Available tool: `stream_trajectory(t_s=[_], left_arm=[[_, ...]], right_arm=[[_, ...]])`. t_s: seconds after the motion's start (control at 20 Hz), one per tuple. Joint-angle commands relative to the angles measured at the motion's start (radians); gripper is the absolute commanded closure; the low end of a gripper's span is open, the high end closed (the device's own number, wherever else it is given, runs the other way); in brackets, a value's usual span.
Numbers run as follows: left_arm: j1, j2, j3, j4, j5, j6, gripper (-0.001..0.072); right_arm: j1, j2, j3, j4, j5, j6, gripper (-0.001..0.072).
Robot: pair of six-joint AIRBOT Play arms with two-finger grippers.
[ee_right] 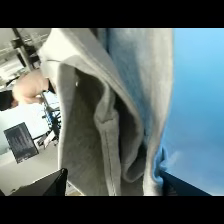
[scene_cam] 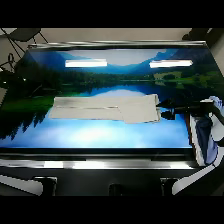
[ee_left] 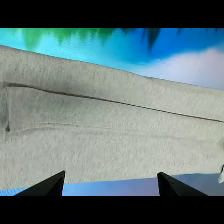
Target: Fold the shirts.
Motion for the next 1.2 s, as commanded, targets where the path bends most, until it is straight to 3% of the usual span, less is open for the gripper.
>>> stream_trajectory(t_s=[0.0, 0.3, 0.5, 0.6, 0.65, 0.7, 0.75, 0.8, 0.85, 0.9, 0.95, 1.05, 1.15], left_arm=[[-0.002, 0.001, 0.001, 0.000, -0.013, -0.002, -0.0004], [-0.002, 0.001, 0.001, 0.000, -0.013, -0.001, -0.0004], [-0.002, 0.001, 0.001, 0.000, -0.013, 0.002, -0.0003], [-0.002, 0.001, 0.001, 0.000, -0.015, 0.002, 0.0008], [-0.004, 0.001, 0.001, 0.000, -0.024, 0.002, 0.0075], [-0.008, 0.001, 0.001, 0.000, -0.034, 0.003, 0.0118], [-0.016, 0.001, 0.001, 0.000, -0.043, 0.010, 0.0119], [-0.027, 0.001, 0.001, 0.000, -0.048, 0.015, 0.0122], [-0.044, 0.001, 0.001, 0.000, -0.048, 0.018, 0.0230], [-0.066, 0.001, 0.001, -0.005, -0.048, 0.026, 0.0467], [-0.099, 0.000, 0.000, -0.032, -0.047, 0.054, 0.0617], [-0.195, -0.005, -0.001, -0.098, -0.031, 0.074, 0.0680], [-0.326, -0.006, -0.029, -0.120, 0.052, 0.072, 0.0681]], right_arm=[[0.000, -0.001, 0.001, 0.053, 0.024, -0.026, 0.0002], [0.001, -0.001, 0.001, 0.079, 0.014, -0.032, 0.0003], [0.042, -0.001, 0.001, -0.083, -0.085, 0.022, 0.0044], [0.087, 0.000, 0.001, -0.118, -0.157, 0.041, 0.0227], [0.111, 0.005, 0.001, -0.115, -0.190, 0.043, 0.0300], [0.134, 0.016, 0.002, -0.114, -0.225, 0.043, 0.0408], [0.149, 0.031, 0.002, -0.114, -0.250, 0.047, 0.0598], [0.161, 0.053, 0.002, -0.115, -0.273, 0.055, 0.0664], [0.169, 0.085, 0.001, -0.115, -0.293, 0.055, 0.0665], [0.170, 0.124, 0.002, -0.122, -0.311, 0.055, 0.0665], [0.171, 0.164, 0.002, -0.132, -0.324, 0.062, 0.0666], [0.171, 0.258, 0.001, -0.182, -0.332, 0.098, 0.0666], [0.171, 0.349, 0.001, -0.232, -0.320, 0.144, 0.0666]])
